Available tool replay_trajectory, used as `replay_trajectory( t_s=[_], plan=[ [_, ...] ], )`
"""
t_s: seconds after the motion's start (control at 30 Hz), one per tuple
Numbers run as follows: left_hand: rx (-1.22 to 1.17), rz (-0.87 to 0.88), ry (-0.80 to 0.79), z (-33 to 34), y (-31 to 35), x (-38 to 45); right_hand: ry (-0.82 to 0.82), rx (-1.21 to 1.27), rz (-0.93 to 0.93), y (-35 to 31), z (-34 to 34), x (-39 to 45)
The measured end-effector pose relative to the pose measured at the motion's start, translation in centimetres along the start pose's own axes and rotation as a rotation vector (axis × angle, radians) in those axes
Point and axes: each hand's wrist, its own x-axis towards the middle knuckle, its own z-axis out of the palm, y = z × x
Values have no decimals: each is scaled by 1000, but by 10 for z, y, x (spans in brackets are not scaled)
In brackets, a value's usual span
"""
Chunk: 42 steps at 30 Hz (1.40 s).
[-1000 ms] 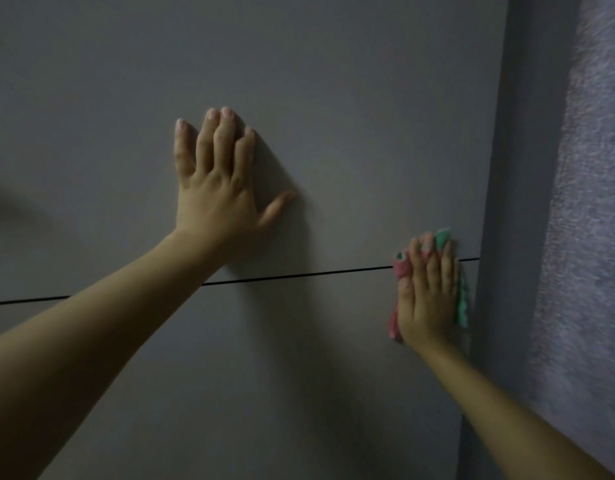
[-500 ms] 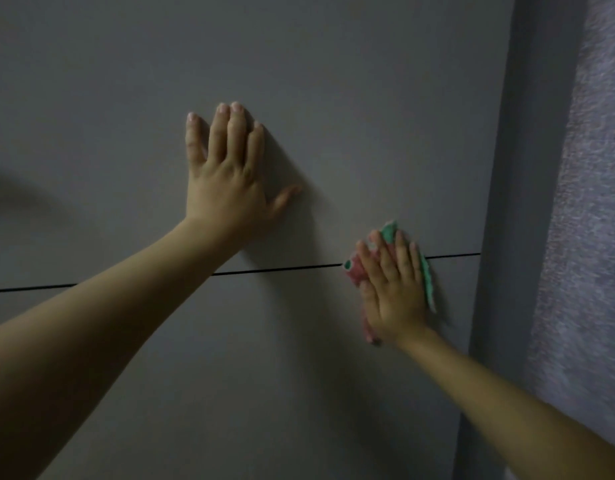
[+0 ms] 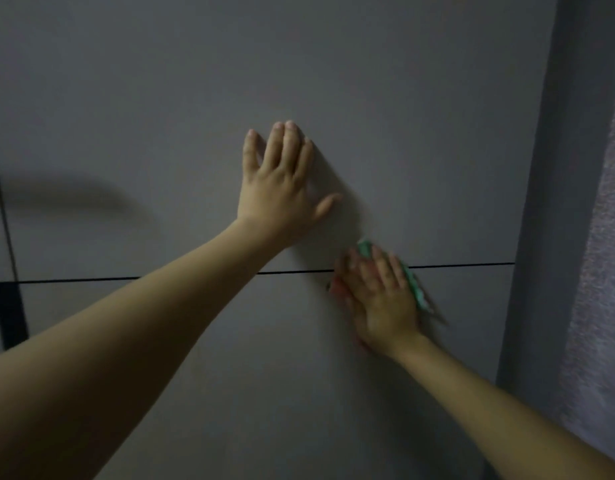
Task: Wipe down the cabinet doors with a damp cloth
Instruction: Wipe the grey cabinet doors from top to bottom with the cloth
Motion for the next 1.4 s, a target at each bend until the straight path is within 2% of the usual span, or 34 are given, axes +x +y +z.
replay_trajectory(
  t_s=[0.1, 0.13, 0.17, 0.27, 0.33, 0.4, 0.47, 0.6, 0.67, 0.77, 0.87, 0.93, 1.0, 1.13, 1.2, 1.27, 1.33, 1.4],
  plan=[
    [-48, 53, 33, 0, -11, -4, 120, 16, 355, -21, -2, 50],
    [-81, 78, 34, -1, -15, -7, 156, 21, 422, -33, -1, 61],
    [-119, 91, 34, -2, -21, -12, 171, 27, 398, -48, 1, 66],
    [-197, 27, 52, -9, -38, -42, 24, 3, 8, -77, 15, 34],
    [-192, -51, 34, -12, -49, -69, -53, 0, -212, -72, 19, 9],
    [-204, -140, 0, -11, -60, -94, -35, 4, -315, -60, 18, 9],
    [-226, -215, -22, -8, -73, -117, -9, 42, -240, -61, 10, 30],
    [-258, -321, 37, 7, -96, -157, 118, 65, 62, -106, 4, 108],
    [-271, -370, 82, 16, -109, -172, 153, 99, 86, -142, 10, 129],
    [-296, -480, 118, 25, -125, -191, 113, 141, -189, -180, 22, 110],
    [-330, -561, 111, 26, -143, -214, 62, 117, -421, -176, 26, 87],
    [-341, -573, 120, 25, -156, -228, 60, 82, -423, -170, 23, 98],
    [-353, -613, 146, 26, -172, -242, 90, 93, -313, -185, 18, 130],
    [-423, -768, 202, 38, -194, -271, 130, 112, -143, -252, 19, 200],
    [-449, -842, 220, 48, -204, -287, 109, 115, -212, -274, 27, 201],
    [-458, -877, 219, 60, -215, -303, 80, 75, -401, -275, 32, 176],
    [-470, -886, 202, 70, -221, -320, 38, 17, -600, -260, 33, 151],
    [-476, -844, 210, 76, -224, -332, 11, -25, -675, -238, 28, 146]
  ],
)
